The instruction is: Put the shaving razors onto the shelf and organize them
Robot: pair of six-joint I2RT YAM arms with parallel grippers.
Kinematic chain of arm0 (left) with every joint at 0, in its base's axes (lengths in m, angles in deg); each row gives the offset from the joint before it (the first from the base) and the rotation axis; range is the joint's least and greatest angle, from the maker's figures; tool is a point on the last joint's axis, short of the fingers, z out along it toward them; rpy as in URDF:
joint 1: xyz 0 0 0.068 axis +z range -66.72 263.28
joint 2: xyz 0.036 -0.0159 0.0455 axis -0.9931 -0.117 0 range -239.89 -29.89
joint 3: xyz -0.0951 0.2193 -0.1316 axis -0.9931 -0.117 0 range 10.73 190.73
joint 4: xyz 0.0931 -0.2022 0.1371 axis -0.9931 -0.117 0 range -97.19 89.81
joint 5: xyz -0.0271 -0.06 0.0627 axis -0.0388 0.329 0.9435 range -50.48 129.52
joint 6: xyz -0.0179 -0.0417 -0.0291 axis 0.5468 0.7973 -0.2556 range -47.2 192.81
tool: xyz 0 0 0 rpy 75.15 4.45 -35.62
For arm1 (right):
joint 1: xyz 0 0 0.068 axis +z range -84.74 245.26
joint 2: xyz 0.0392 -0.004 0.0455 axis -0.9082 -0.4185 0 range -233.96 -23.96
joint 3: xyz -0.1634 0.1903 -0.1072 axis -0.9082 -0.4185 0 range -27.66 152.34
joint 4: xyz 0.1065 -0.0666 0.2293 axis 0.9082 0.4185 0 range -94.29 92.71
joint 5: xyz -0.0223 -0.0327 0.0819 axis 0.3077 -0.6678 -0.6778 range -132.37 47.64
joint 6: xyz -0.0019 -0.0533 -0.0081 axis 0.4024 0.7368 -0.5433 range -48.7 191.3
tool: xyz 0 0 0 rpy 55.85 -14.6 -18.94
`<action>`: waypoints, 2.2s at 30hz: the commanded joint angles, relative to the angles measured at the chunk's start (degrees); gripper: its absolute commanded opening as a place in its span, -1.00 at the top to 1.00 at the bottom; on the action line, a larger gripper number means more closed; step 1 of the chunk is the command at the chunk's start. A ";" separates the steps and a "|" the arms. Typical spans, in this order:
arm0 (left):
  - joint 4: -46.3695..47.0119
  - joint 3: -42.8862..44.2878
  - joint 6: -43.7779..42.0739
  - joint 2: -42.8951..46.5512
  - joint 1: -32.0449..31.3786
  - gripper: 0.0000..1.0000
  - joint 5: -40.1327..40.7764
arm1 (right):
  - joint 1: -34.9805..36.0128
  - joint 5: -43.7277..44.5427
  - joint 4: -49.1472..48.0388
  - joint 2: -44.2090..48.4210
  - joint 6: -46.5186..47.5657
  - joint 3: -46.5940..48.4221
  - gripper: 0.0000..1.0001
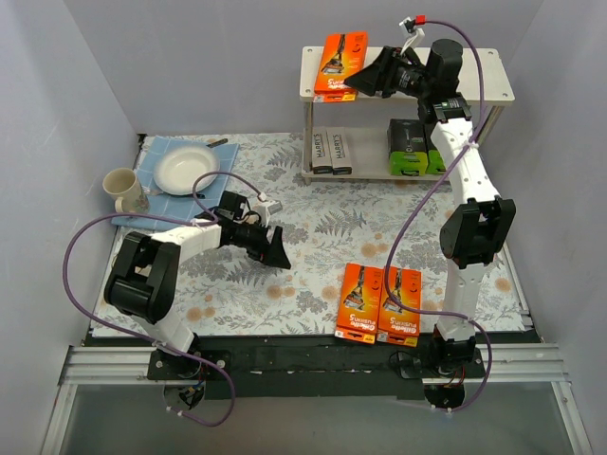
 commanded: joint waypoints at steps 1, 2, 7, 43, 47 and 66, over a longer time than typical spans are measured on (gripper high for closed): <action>0.79 4.32 -1.43 0.02 -0.07 -0.46 0.74 | -0.49 1.77 -3.07 1.37 1.44 1.65 -0.57; 0.88 5.12 -1.78 0.02 -0.07 -0.46 1.52 | -0.75 2.29 -1.24 1.64 2.23 1.74 -0.75; 1.32 14.76 -2.40 -0.42 1.33 -0.39 8.72 | -2.50 5.89 1.06 5.15 4.43 -0.98 -0.97; 23.12 54.69 15.27 -11.67 -1.91 1.00 1.36 | 4.70 41.68 2.20 -4.68 23.77 7.89 0.95; 23.73 54.96 15.62 -12.72 -3.14 1.00 2.06 | 5.57 40.89 2.03 -5.83 23.86 8.07 0.95; 24.34 61.90 14.04 -18.52 -4.82 1.00 9.79 | 6.63 42.90 0.09 -9.52 24.30 10.18 0.95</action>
